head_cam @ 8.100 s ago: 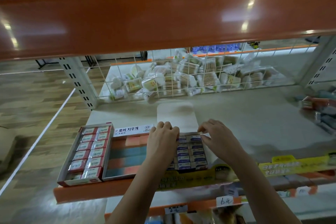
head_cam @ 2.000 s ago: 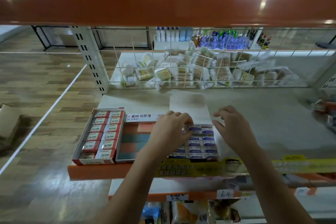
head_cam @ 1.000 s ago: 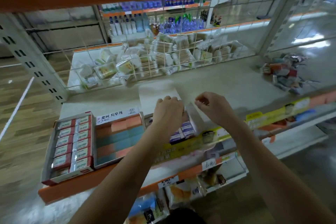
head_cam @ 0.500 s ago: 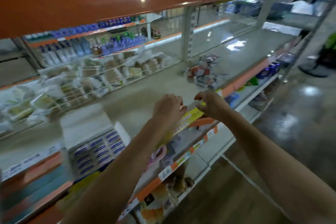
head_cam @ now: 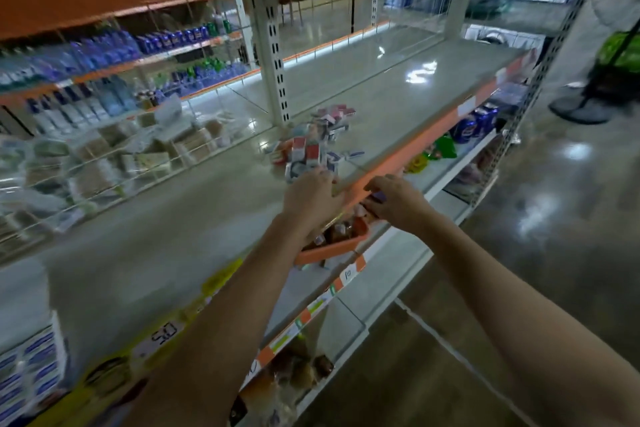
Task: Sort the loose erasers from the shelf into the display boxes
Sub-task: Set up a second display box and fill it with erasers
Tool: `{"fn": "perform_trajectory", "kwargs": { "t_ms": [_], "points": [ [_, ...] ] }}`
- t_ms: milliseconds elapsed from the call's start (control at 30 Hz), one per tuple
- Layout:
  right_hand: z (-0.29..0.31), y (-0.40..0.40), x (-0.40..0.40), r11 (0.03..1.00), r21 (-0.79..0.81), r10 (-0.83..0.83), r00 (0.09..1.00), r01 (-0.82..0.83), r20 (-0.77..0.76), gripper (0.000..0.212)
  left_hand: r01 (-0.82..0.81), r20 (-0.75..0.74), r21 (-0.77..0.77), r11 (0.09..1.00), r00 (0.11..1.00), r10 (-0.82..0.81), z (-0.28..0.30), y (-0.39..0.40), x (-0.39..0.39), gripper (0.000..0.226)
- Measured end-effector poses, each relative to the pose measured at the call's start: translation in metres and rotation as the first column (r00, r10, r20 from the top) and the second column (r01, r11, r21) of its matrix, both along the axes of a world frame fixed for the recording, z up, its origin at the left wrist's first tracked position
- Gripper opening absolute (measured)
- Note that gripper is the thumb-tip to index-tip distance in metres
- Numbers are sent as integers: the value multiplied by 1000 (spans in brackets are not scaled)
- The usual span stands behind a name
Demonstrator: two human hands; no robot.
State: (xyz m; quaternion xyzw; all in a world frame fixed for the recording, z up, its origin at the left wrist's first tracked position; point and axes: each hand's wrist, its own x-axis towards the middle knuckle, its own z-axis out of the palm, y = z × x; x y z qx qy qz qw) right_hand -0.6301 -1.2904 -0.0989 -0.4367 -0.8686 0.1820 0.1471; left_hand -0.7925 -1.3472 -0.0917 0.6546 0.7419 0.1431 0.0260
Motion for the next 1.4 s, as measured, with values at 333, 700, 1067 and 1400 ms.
{"fn": "perform_trajectory", "kwargs": {
  "t_ms": [333, 700, 1067, 1400],
  "points": [
    [-5, 102, -15, 1000, 28, 0, 1000, -1, 30, 32, 28, -107, 38, 999, 994, -23, -6, 115, -16, 25],
    [-23, 163, -50, 990, 6, 137, 988, -138, 76, 33, -23, -331, -189, 982, 943, -41, -13, 157, -33, 25],
    [-25, 217, -38, 964, -19, 264, 964, -265, -36, 23, -195, -199, -113, 974, 965, 170, -6, 177, -14, 20],
    [-7, 228, -38, 868, 55, 492, 837, -494, -239, 17, -463, -15, 90, 882, 885, 466, 2, 138, 2, 35]
  ]
}}
